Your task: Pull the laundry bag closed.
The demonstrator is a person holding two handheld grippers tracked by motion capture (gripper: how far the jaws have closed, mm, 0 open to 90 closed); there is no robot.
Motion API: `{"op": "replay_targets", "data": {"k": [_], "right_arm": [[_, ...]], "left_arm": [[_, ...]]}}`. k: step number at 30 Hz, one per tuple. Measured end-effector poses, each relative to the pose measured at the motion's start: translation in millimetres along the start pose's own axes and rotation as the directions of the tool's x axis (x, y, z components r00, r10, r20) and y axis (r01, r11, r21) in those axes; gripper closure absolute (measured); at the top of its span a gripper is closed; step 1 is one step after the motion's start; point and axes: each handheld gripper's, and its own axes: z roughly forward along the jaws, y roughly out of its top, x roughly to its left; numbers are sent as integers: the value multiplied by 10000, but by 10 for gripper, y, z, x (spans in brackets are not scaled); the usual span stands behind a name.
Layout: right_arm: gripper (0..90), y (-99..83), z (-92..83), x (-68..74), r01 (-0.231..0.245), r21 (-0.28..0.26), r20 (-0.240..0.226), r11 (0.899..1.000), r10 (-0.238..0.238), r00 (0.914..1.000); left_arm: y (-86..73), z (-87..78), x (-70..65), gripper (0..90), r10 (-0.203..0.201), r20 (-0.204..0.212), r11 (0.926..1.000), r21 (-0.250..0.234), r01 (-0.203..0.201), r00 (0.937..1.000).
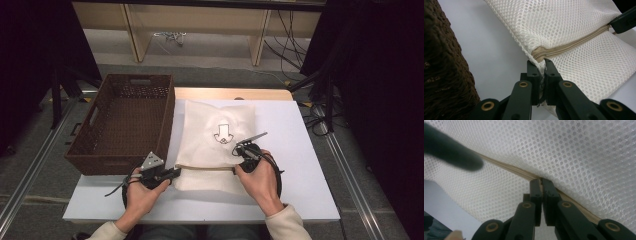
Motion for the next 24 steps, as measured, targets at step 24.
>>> {"op": "replay_targets", "data": {"k": [24], "right_arm": [[887,-11,-38,-77,289,-228,-41,9993,-290,9996]], "left_arm": [[5,9,-3,851,1,20,10000,-25,-1,10000]]}}
